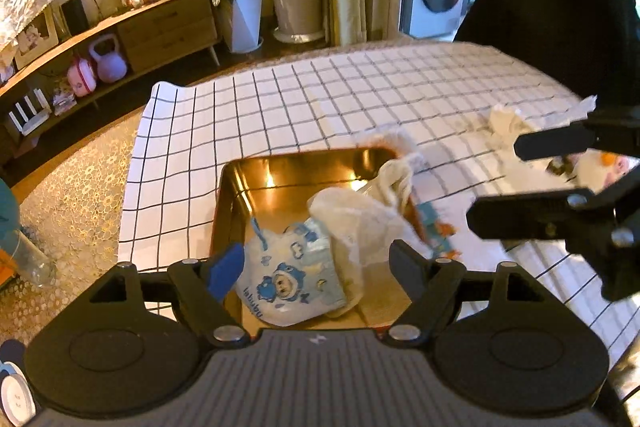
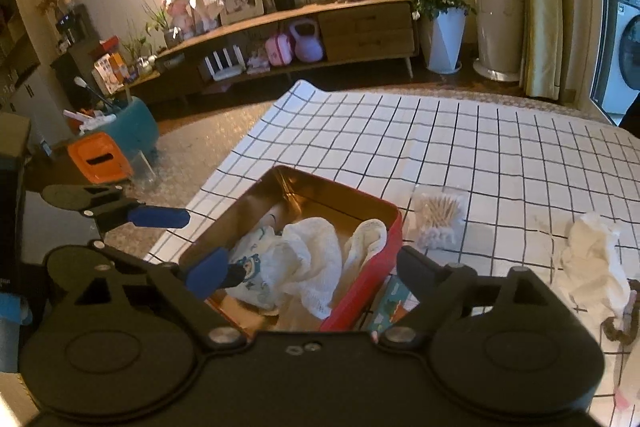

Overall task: Organize soft objects
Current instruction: 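Open the left tool dropping the bag while the right tool releases the fabric into the tin, then move the left tool to the tea bag while the right tool reaches the white cloth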

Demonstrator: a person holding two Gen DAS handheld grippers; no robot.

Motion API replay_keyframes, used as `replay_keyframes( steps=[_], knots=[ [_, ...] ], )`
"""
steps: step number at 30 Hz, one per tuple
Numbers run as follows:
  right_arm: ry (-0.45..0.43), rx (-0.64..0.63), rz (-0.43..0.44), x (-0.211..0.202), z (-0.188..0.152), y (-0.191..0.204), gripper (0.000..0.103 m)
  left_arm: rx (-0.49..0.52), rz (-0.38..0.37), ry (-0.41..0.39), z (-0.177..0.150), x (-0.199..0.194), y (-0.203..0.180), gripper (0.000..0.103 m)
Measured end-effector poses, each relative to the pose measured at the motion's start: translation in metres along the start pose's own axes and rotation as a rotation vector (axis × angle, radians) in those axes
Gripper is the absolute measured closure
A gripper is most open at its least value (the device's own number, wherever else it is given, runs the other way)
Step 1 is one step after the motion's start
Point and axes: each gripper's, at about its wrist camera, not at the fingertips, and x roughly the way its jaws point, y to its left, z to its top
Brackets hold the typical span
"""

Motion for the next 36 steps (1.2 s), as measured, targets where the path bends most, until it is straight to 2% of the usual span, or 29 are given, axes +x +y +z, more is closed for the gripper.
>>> replay_keyframes(
  steps=[4, 9, 16, 25, 30, 36],
  knots=[
    [-0.032, -0.010, -0.001, -0.022, -0.005, -0.001, 0.005, 0.005, -0.024, -0.039, 0.003, -0.017, -0.014, 0.023],
    [-0.074, -0.005, -0.017, -0.055, -0.011, -0.010, 0.002, 0.019, -0.073, -0.090, 0.007, -0.035, -0.039, 0.014],
    [-0.099, 0.036, -0.096, -0.104, -0.025, -0.047, 0.001, 0.081, -0.149, -0.141, 0.012, -0.045, -0.087, 0.006],
    [-0.114, 0.120, -0.214, -0.147, -0.053, -0.108, 0.000, 0.087, -0.283, -0.157, 0.012, -0.028, -0.136, 0.001],
    [-0.121, 0.162, -0.260, -0.160, -0.062, -0.136, 0.000, 0.093, -0.339, -0.123, 0.009, -0.011, -0.160, 0.001],
    [-0.110, 0.180, -0.233, -0.153, -0.070, -0.153, 0.001, 0.061, -0.322, -0.109, -0.002, 0.014, -0.175, 0.001]
  ],
)
